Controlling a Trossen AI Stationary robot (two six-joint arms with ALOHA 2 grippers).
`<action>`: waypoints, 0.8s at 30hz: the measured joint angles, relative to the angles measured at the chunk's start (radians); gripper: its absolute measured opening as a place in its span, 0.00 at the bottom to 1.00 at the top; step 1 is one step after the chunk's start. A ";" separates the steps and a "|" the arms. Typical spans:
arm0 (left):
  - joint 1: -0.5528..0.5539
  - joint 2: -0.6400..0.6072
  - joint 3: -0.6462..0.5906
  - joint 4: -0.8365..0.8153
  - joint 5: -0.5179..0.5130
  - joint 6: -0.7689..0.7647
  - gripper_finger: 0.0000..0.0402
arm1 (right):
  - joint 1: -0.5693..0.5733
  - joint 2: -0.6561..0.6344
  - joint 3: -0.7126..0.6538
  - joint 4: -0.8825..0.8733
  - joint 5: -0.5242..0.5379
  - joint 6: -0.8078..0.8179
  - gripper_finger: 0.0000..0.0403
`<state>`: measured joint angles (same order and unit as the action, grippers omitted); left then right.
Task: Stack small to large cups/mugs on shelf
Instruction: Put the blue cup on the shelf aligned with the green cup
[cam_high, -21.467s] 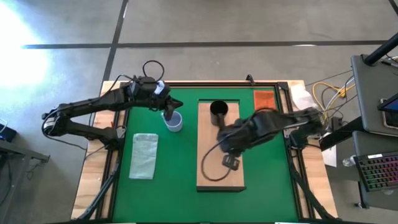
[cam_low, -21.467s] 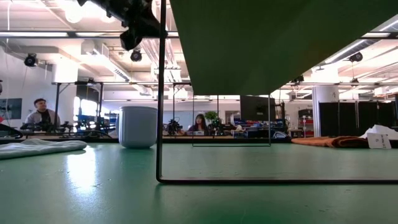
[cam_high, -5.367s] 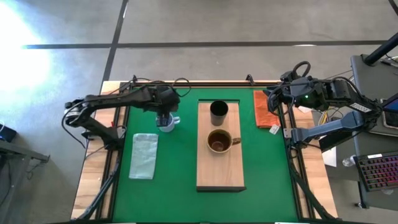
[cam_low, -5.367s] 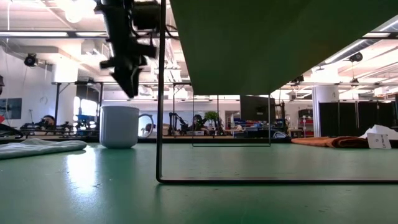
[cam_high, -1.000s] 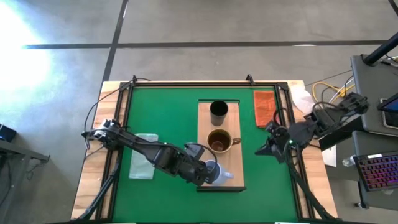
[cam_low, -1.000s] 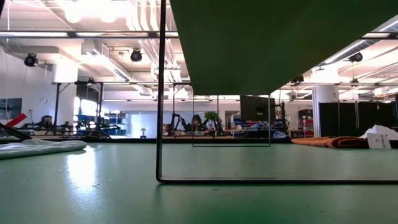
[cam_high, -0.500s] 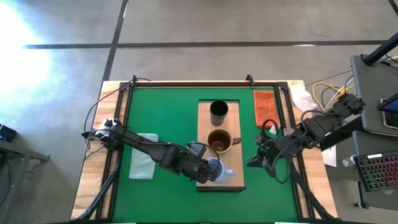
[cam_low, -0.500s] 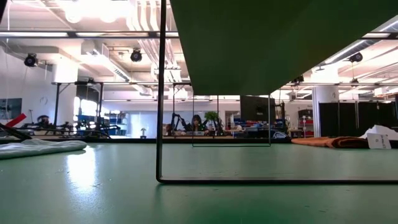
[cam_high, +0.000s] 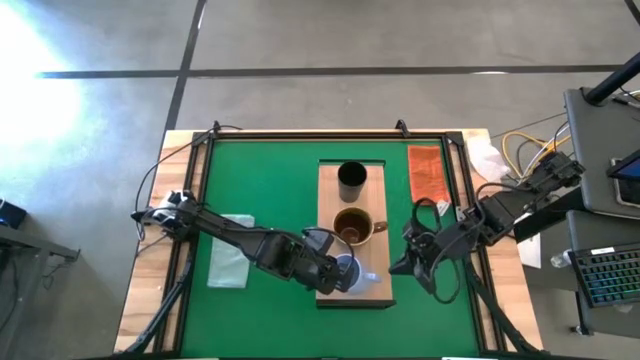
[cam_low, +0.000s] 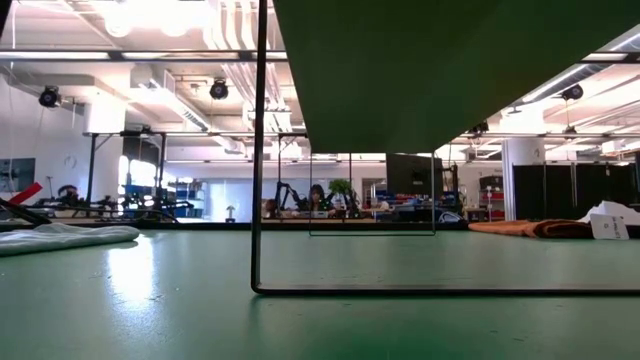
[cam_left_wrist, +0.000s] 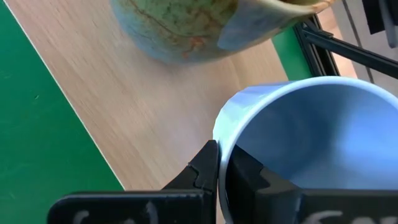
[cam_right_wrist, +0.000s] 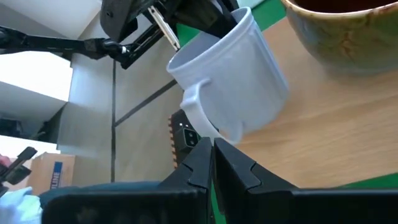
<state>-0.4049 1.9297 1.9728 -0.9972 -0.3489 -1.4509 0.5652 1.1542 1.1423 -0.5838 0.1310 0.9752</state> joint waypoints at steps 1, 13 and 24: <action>0.000 0.004 0.000 0.002 0.000 0.000 0.00 | 0.000 0.000 0.000 0.000 0.000 0.000 0.03; 0.006 0.029 0.000 0.050 0.000 0.001 0.10 | 0.000 0.001 0.000 -0.003 0.000 -0.008 0.03; 0.006 0.024 0.016 0.047 -0.026 0.001 0.03 | 0.000 0.001 -0.001 -0.012 0.001 -0.030 0.03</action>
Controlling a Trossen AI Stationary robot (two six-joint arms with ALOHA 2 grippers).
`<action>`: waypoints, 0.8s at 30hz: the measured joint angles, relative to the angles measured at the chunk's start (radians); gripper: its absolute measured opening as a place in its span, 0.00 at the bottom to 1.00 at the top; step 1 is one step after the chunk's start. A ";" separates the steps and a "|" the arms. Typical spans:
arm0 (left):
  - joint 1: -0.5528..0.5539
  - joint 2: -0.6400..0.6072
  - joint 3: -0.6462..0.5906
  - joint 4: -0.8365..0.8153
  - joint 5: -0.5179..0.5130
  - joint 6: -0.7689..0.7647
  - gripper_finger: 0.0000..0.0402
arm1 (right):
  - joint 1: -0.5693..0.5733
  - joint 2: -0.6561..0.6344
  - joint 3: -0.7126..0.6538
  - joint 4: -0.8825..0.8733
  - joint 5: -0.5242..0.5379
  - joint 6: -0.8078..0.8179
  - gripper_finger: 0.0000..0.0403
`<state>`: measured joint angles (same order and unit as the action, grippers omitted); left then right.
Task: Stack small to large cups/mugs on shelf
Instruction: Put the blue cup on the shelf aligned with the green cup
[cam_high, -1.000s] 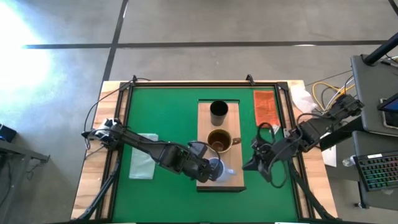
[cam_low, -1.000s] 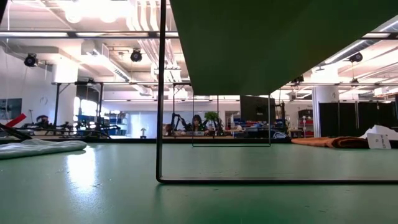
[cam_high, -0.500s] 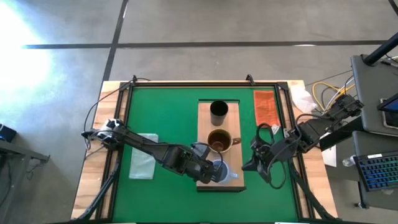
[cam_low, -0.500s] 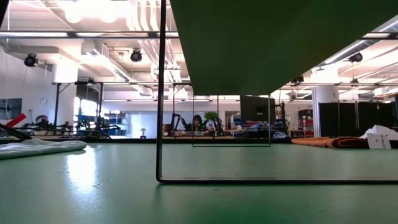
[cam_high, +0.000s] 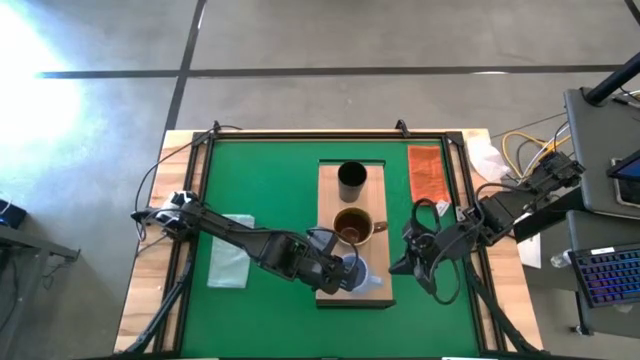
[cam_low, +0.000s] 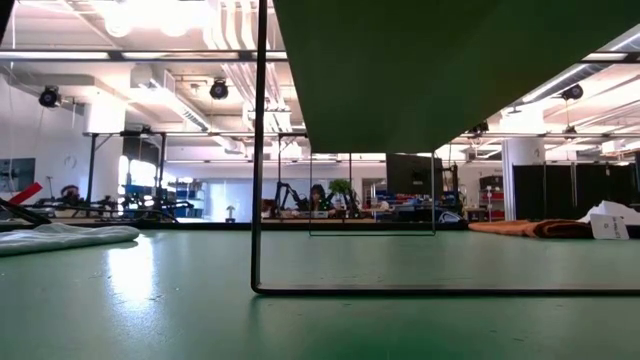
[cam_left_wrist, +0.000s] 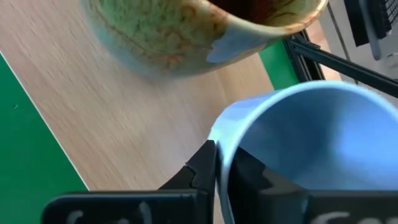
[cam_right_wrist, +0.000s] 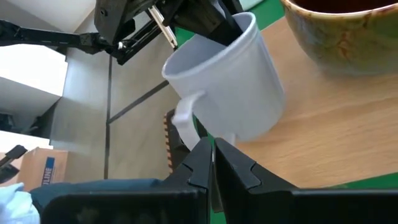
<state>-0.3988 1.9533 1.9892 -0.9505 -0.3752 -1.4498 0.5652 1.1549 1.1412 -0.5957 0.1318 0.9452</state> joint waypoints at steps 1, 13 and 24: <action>0.000 0.000 0.000 0.001 0.000 0.000 0.02 | 0.000 0.000 0.000 0.000 0.000 -0.003 0.03; 0.000 -0.003 0.028 0.001 0.003 0.017 0.05 | 0.000 0.000 -0.001 -0.010 0.003 -0.007 0.03; -0.002 -0.005 0.032 -0.001 0.004 0.019 0.06 | 0.000 0.000 -0.037 -0.010 0.008 0.023 0.03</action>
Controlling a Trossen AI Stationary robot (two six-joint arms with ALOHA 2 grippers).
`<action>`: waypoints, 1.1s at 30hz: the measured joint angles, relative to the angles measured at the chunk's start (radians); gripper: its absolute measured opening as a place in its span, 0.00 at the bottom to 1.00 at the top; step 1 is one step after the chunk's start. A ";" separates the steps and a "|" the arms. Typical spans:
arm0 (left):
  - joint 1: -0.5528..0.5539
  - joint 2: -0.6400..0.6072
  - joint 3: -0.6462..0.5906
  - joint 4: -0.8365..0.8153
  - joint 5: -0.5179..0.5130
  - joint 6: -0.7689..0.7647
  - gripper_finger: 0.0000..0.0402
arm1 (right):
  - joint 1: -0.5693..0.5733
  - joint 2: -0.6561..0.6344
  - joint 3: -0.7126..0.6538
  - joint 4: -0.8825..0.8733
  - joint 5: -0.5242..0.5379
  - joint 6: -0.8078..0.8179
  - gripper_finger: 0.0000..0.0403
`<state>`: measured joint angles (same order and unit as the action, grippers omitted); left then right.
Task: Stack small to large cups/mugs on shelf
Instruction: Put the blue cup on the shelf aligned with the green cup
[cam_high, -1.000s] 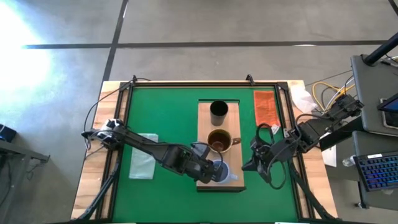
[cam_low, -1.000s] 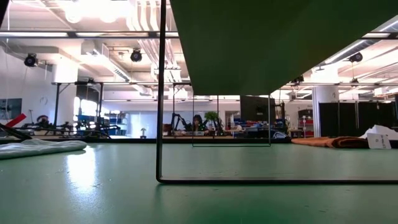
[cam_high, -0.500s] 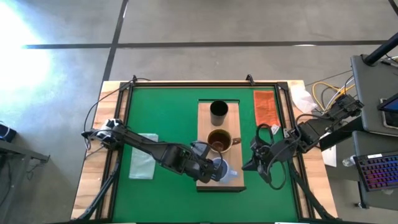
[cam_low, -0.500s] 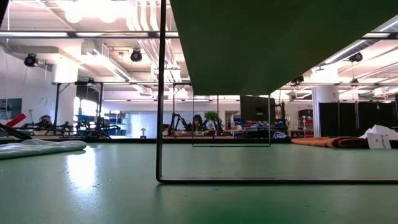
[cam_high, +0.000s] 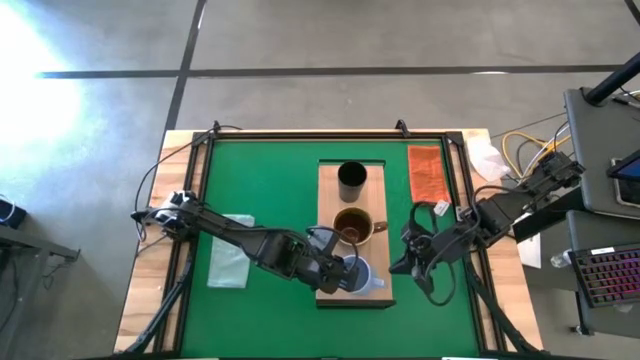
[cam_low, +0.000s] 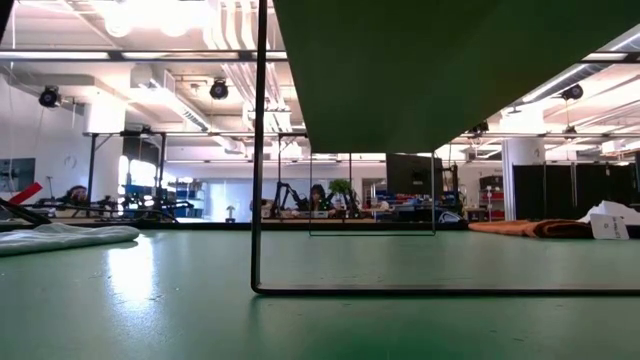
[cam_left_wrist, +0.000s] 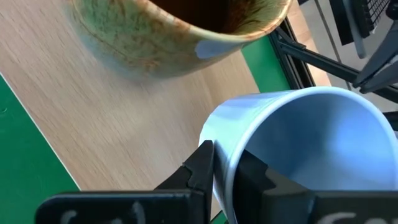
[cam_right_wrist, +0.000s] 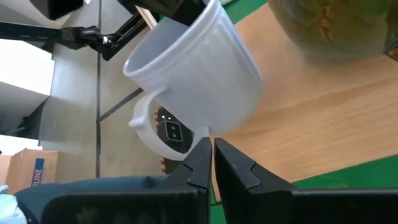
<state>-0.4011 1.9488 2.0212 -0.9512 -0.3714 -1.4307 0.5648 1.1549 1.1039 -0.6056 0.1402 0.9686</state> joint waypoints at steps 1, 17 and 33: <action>0.000 0.000 0.000 0.000 0.000 0.000 0.06 | 0.000 0.000 -0.003 0.000 0.000 0.000 0.03; -0.002 0.000 -0.002 -0.045 0.000 -0.003 0.06 | 0.000 -0.001 -0.009 0.006 0.000 -0.001 0.03; -0.002 0.000 -0.003 -0.044 -0.006 0.052 0.06 | 0.000 -0.002 -0.009 0.005 0.001 -0.015 0.03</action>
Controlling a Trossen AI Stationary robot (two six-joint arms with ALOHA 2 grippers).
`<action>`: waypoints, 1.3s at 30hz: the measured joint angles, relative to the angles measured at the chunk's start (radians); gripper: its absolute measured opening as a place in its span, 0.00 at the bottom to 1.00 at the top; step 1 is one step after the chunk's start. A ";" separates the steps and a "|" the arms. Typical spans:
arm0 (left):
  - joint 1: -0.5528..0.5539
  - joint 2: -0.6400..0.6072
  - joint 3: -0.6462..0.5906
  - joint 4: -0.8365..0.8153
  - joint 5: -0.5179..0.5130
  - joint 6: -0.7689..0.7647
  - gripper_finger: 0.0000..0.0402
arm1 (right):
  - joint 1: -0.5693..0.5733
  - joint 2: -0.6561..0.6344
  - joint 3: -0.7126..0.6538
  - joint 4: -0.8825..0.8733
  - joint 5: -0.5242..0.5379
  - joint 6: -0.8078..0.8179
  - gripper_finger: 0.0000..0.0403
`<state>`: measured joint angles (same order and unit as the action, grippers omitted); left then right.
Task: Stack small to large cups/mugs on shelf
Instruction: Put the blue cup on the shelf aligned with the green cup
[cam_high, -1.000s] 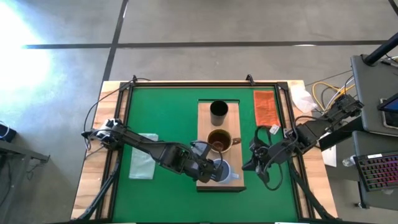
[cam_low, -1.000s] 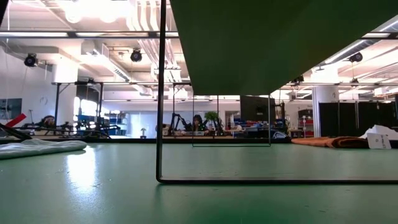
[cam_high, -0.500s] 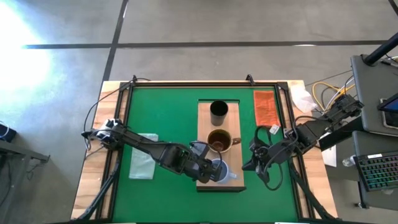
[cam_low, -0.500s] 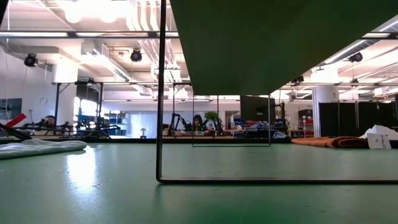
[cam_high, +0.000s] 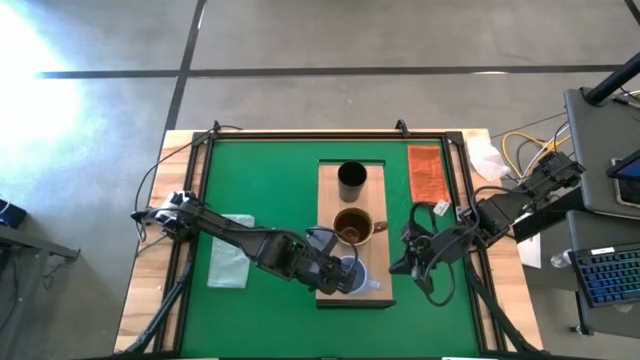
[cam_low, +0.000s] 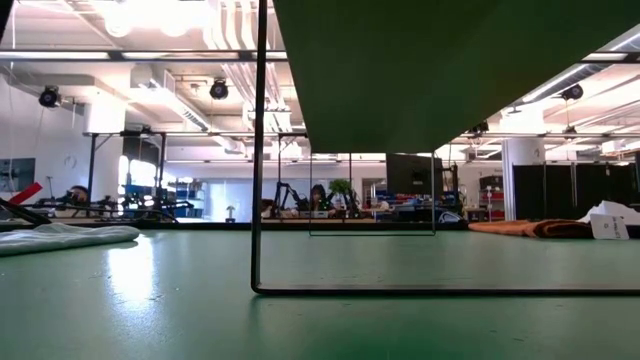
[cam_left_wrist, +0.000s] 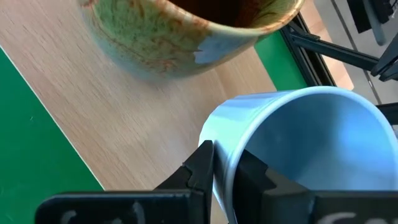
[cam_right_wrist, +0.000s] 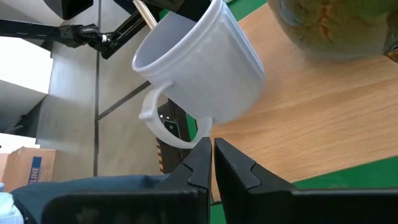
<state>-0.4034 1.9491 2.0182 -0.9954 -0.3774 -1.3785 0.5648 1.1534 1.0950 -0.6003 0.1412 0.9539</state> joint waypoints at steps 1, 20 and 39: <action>0.000 0.000 0.000 0.000 -0.001 0.000 0.06 | 0.000 0.000 0.000 0.000 0.000 -0.002 0.03; 0.010 0.001 -0.007 0.000 0.007 -0.014 0.26 | 0.000 0.000 0.000 -0.001 -0.001 -0.011 0.03; 0.000 -0.023 -0.012 -0.016 0.055 -0.028 0.26 | 0.000 0.000 0.000 -0.001 0.001 -0.012 0.03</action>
<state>-0.4032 1.9259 2.0065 -1.0117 -0.3222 -1.4067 0.5648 1.1530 1.0950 -0.6010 0.1418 0.9421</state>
